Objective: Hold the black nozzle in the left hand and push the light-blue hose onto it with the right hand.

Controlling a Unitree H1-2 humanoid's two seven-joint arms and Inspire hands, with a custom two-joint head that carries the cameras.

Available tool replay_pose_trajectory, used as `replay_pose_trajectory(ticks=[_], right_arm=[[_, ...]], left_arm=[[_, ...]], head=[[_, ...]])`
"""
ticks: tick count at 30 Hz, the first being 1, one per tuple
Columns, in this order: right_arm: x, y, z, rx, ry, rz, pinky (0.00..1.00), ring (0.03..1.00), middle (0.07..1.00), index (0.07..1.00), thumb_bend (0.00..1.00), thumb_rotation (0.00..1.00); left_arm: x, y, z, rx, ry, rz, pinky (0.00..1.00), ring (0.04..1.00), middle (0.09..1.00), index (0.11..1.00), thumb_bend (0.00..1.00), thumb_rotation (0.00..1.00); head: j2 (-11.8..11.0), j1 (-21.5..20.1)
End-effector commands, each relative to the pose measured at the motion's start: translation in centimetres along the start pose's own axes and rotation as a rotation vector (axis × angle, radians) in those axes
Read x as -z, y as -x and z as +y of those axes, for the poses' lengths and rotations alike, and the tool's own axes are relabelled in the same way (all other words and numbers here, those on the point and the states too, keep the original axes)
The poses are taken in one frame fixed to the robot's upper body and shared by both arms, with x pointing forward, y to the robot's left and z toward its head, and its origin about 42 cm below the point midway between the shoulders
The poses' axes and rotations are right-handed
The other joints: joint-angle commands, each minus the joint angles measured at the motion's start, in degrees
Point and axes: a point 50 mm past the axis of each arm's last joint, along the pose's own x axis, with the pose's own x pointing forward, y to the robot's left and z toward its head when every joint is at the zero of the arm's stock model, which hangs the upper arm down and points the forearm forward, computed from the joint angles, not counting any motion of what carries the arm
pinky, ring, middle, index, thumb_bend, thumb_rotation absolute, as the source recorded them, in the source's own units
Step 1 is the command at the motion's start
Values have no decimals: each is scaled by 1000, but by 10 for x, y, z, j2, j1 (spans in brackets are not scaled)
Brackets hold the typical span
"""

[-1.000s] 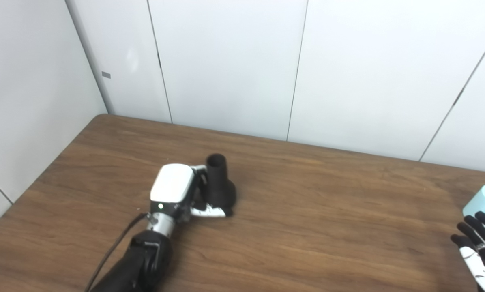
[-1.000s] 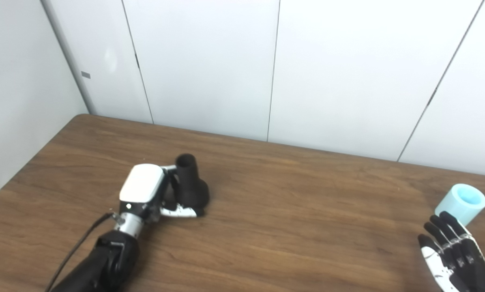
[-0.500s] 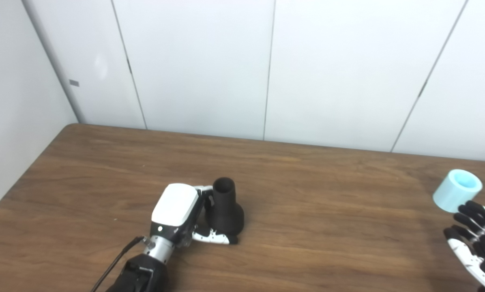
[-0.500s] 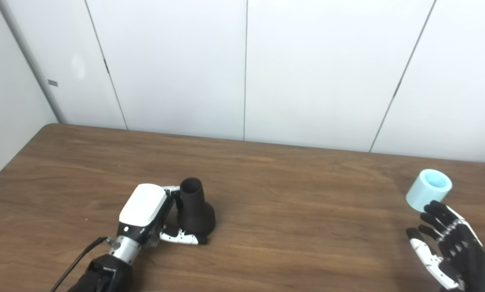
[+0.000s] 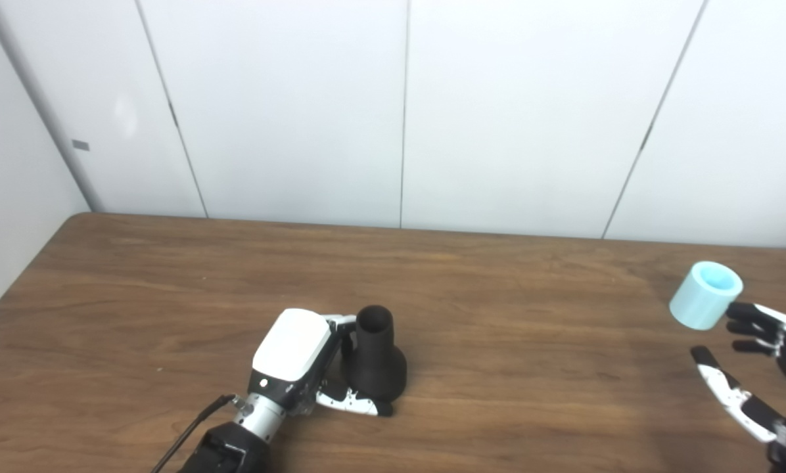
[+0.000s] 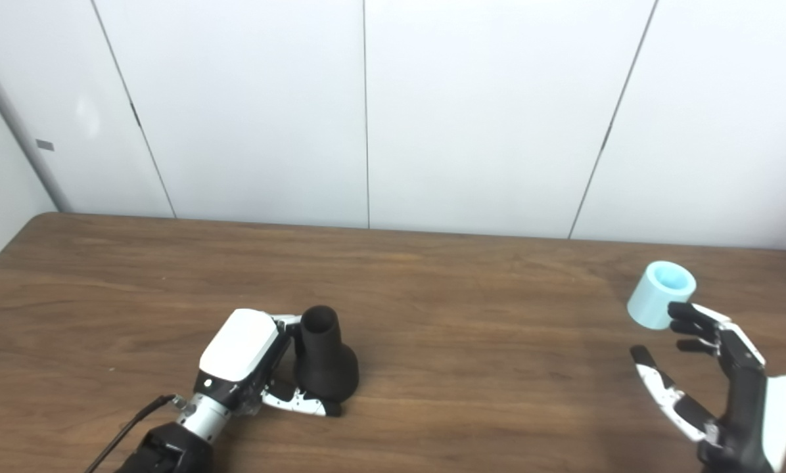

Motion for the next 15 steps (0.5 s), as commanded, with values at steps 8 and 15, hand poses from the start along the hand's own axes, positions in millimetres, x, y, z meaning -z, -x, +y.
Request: replay_pose_trajectory(ticks=[8,15], right_arm=[[-23,-17,-2,102,35,-93,504,642,676,631,465,121],[-17,-30,-4,145,39,-61,537,684,710,686,523,188]], left_arm=[[-32,-4,-25,67,75,-111,88,128,471,481,525,0],[-46,-8,-32,76,95,-155,96,131,471,480,525,0]], head=[[6,-36],[7,-48]])
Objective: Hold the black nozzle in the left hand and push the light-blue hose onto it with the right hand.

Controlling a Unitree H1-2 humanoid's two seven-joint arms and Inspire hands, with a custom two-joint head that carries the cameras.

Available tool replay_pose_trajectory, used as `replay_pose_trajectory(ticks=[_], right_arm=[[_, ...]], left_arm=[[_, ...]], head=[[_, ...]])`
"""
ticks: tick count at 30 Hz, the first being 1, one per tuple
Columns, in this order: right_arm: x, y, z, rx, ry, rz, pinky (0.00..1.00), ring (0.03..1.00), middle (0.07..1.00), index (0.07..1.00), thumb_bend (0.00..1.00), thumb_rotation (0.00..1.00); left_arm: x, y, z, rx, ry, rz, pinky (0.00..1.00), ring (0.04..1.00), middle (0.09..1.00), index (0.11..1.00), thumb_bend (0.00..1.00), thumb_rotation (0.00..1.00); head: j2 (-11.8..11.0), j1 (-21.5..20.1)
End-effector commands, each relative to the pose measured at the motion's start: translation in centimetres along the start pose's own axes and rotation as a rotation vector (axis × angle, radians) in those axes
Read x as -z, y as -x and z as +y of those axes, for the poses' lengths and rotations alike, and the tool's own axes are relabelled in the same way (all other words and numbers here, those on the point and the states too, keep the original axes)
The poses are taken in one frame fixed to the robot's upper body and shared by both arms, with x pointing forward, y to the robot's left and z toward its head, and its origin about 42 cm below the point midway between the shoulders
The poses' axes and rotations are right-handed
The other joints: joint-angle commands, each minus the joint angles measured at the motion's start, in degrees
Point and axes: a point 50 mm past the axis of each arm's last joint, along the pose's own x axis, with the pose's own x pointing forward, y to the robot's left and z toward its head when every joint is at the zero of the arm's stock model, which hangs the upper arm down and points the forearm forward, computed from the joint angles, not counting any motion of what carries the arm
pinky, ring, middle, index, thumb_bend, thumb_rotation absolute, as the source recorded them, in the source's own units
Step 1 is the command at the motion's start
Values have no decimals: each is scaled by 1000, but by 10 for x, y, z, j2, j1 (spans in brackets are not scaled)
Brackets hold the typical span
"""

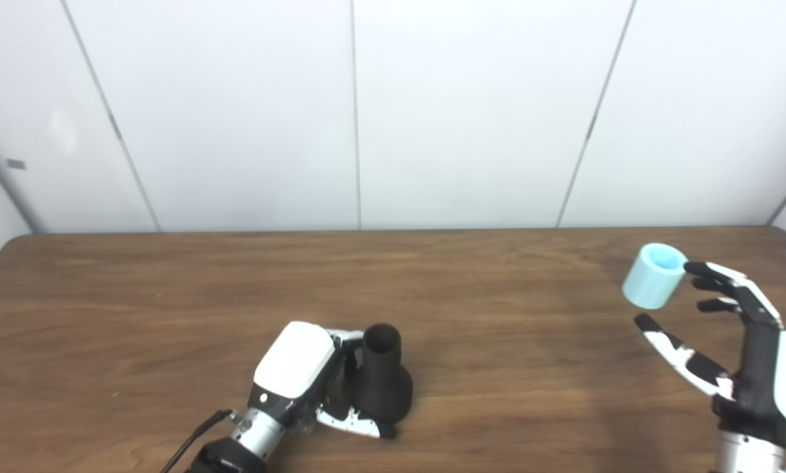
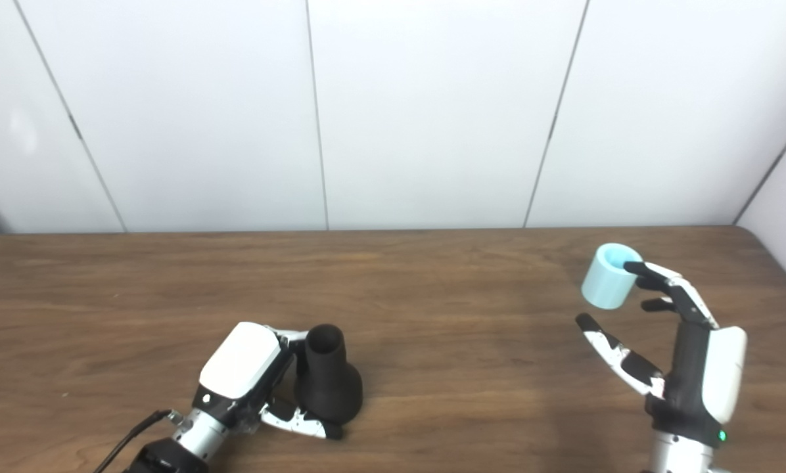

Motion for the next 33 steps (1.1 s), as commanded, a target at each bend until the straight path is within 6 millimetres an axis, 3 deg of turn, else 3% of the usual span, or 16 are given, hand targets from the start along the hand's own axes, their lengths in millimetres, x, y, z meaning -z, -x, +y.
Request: replay_pose_trajectory(ticks=[1,6,11,16,20,28,33], right_arm=[[4,-15,-5,53,-12,-20,552,693,718,699,546,206],[31,-27,-2,69,-64,71,694,787,794,792,660,269],[41,-41,6,81,-99,141,776,872,890,888,720,329],[53,-60,18,82,-120,227,926,985,995,994,866,493],[47,-71,25,64,-126,269,925,995,1000,1000,920,529],[54,-83,35,37,-145,350,884,980,1000,1000,938,455],[49,-86,40,-15,-156,381,880,975,1000,1000,935,441]], left_arm=[[-16,8,-22,47,36,-49,96,131,471,480,525,0],[-18,11,-28,52,48,-72,114,148,471,480,525,0],[-12,16,-30,71,45,-68,128,163,471,481,525,0],[-6,21,-26,64,43,-76,121,158,471,481,525,0],[-4,25,-23,63,50,-78,112,153,471,481,525,0],[-2,30,-21,58,51,-90,109,149,471,481,526,0],[0,31,-20,61,54,-82,123,164,471,481,526,0]], head=[[-1,0],[-3,-11],[-9,-72],[-14,-109],[-15,-122],[-16,-129],[-18,-128]])
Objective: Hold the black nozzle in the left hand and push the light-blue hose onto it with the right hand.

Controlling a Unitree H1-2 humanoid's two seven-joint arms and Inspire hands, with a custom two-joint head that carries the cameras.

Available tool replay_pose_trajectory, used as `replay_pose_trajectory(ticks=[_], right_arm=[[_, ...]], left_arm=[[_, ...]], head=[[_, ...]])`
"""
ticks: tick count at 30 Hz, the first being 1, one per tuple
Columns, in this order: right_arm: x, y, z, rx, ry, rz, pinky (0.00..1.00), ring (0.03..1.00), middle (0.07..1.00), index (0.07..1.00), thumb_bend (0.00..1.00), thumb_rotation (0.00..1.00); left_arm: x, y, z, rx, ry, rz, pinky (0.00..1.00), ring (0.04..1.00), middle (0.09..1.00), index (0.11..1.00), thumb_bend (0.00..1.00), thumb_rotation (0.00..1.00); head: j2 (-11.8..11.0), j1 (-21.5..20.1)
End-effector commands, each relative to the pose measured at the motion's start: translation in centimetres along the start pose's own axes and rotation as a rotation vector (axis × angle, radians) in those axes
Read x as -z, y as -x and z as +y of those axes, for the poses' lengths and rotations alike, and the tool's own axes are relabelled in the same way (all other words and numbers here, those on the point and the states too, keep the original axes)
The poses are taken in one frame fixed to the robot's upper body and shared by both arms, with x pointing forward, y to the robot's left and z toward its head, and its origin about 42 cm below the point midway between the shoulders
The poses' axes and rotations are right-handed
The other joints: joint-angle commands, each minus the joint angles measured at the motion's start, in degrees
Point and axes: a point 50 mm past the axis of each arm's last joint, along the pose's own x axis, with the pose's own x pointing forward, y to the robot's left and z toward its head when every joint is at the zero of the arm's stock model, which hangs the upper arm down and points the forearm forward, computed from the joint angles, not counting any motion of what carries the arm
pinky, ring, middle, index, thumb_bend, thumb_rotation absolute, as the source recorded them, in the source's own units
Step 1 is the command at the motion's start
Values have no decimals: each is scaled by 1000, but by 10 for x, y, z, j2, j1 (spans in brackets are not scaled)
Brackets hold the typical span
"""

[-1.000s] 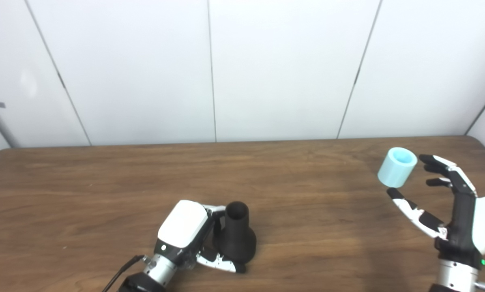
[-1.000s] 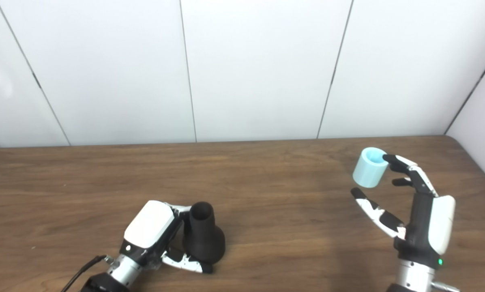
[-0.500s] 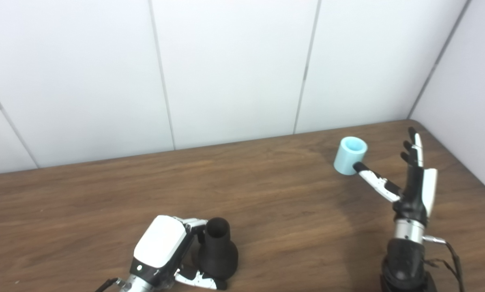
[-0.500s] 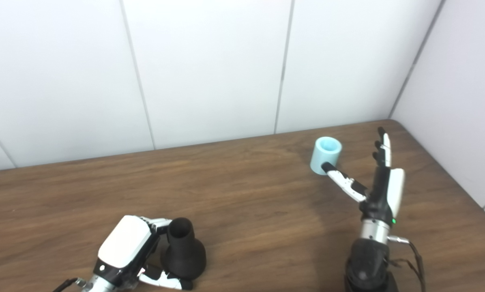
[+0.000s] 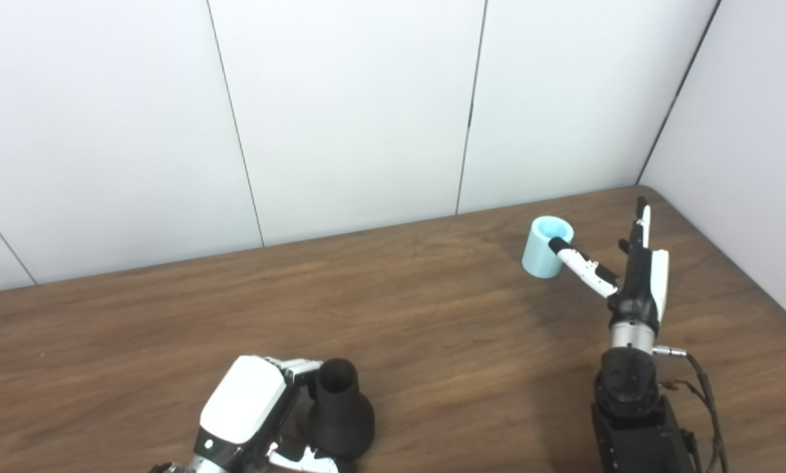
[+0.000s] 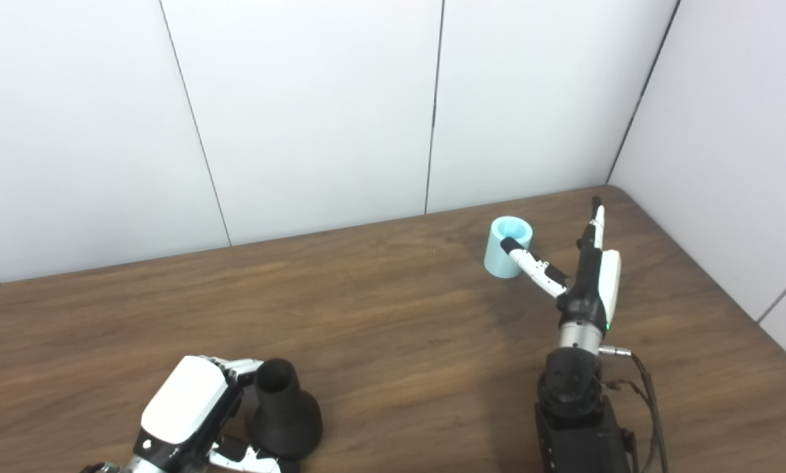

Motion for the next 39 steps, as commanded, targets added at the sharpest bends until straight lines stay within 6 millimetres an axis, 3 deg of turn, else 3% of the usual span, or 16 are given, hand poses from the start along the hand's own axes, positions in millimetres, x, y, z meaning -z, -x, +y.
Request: replay_pose_trajectory(ticks=[1,8,13,25,34,39], right_arm=[[-24,-15,-2,4,-13,-72,886,976,1000,1000,936,433],[-25,-21,6,-33,-47,-52,873,967,1000,1000,935,362],[-20,-27,12,-86,23,-18,831,935,976,996,979,406],[-9,-28,21,-141,89,6,783,888,933,959,999,358],[-4,-32,28,-141,57,11,651,784,866,917,1000,278],[0,-34,32,-150,41,3,746,843,872,902,961,258]], left_arm=[[3,27,-19,57,35,39,124,165,471,481,526,0],[0,29,-19,63,31,32,137,177,471,481,526,0],[-1,30,-20,65,34,31,137,173,471,481,526,0],[0,31,-20,68,33,30,133,171,471,481,526,0],[1,33,-18,67,32,28,134,171,471,481,526,0],[0,34,-17,87,39,20,141,178,471,481,526,0]], head=[[-1,2],[-1,6],[-1,8],[-3,13],[-1,14],[-1,13]])
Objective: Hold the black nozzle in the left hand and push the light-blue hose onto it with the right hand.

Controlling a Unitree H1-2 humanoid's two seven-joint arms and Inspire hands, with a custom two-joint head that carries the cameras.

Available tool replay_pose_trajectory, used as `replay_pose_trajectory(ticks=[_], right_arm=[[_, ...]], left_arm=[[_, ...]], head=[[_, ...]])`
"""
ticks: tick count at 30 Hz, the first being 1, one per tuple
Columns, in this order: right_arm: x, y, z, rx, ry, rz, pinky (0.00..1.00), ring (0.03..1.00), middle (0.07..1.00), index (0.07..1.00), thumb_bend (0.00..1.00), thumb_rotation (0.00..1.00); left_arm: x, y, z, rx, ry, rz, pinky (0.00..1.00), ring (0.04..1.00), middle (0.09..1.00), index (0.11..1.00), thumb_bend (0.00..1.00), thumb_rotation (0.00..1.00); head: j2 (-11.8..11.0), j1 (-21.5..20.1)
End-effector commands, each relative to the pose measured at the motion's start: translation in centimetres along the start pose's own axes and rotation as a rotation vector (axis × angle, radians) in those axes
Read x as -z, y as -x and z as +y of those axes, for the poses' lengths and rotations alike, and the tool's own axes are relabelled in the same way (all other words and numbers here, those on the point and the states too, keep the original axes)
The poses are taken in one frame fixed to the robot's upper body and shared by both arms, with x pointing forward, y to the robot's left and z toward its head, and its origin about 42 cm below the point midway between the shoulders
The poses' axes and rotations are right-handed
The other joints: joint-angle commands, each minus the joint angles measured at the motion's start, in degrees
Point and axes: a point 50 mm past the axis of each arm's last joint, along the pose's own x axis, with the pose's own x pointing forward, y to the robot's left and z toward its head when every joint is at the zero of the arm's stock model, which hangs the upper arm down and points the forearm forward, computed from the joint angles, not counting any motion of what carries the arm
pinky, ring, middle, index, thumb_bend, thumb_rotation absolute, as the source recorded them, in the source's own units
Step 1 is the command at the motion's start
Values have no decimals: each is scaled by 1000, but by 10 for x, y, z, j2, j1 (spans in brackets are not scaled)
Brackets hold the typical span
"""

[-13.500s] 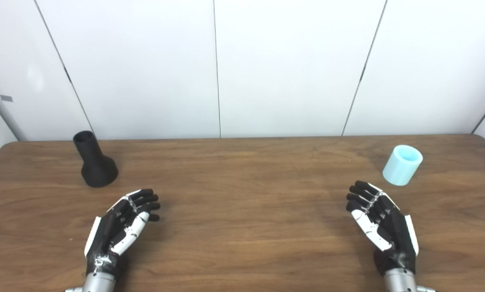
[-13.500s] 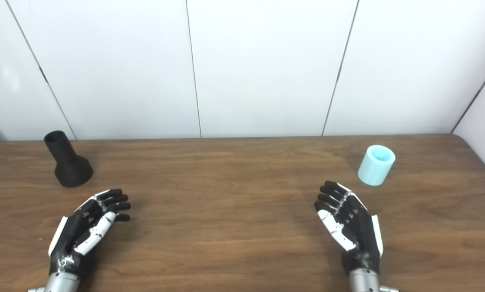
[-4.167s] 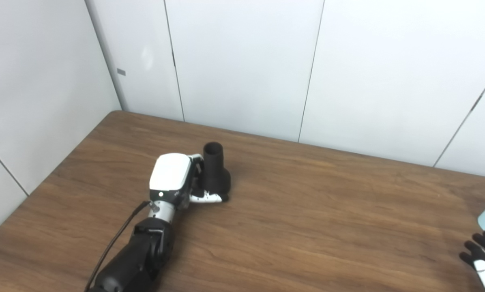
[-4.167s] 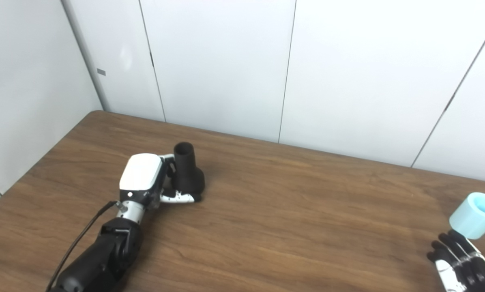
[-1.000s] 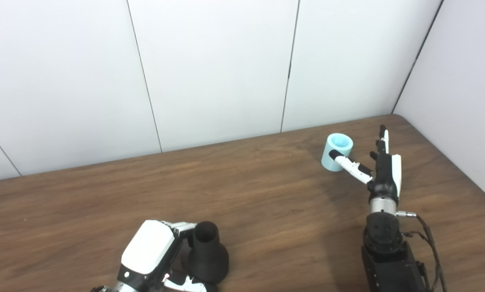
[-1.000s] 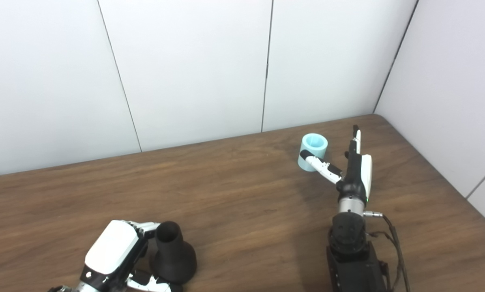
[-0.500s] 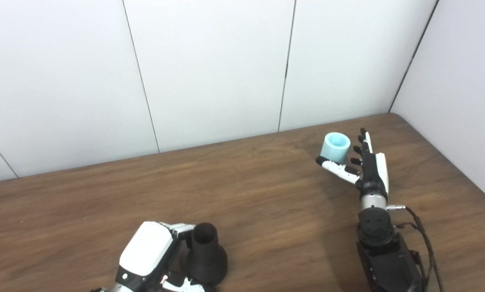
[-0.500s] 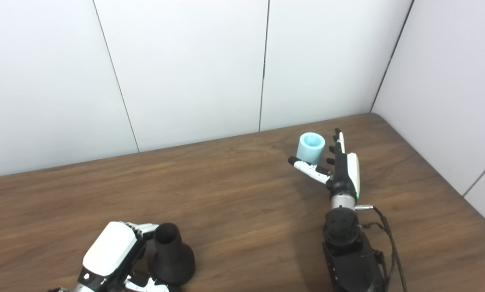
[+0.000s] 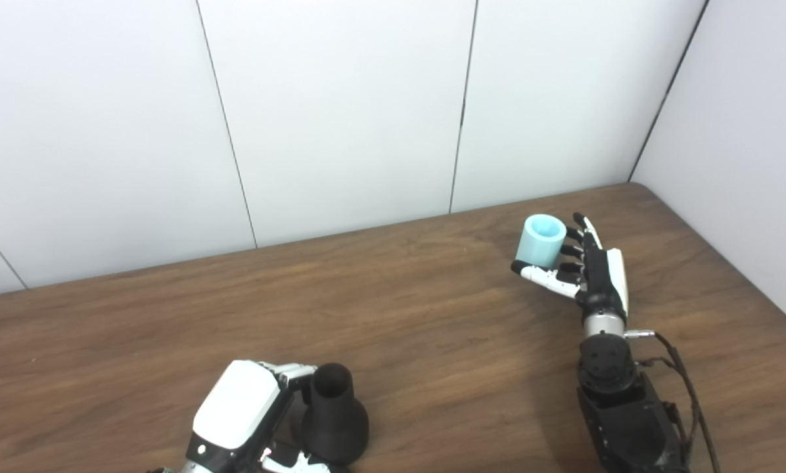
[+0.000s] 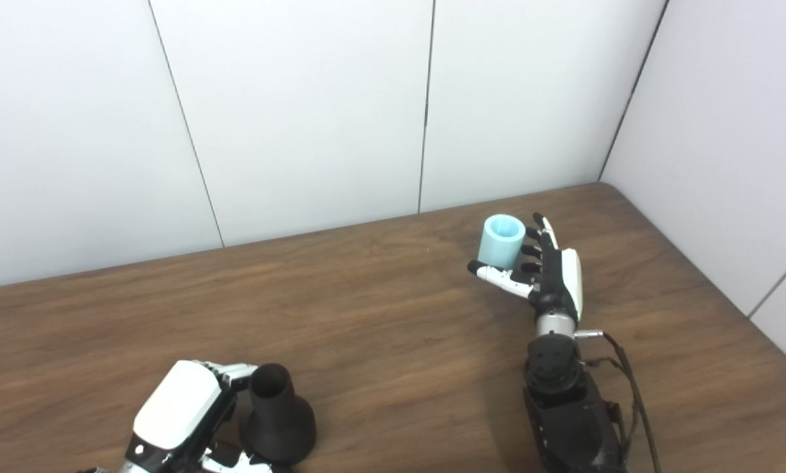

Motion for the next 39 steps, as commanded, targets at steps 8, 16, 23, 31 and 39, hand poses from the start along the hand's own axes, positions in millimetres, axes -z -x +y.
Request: replay_pose_trajectory(ticks=[8,16,23,31,39], right_arm=[[-19,-15,1,-5,-34,-83,779,852,866,882,932,268],[-24,-18,-1,-39,23,-86,765,845,864,879,955,277],[-29,-21,-1,-67,58,-77,760,848,873,886,990,192],[-33,-26,4,-33,39,-78,719,798,816,833,960,173],[-33,-33,9,35,1,-83,649,726,738,757,930,109]], left_arm=[[0,27,-20,79,56,-1,139,169,471,481,526,0],[-1,26,-20,115,69,-32,141,175,471,481,526,0],[-3,26,-19,121,66,-43,133,168,471,481,526,0],[-4,26,-19,119,70,-42,128,163,471,480,526,0],[-5,27,-18,120,68,-37,133,168,471,481,526,0]], head=[[3,2],[4,4],[5,9],[3,14],[6,15]])
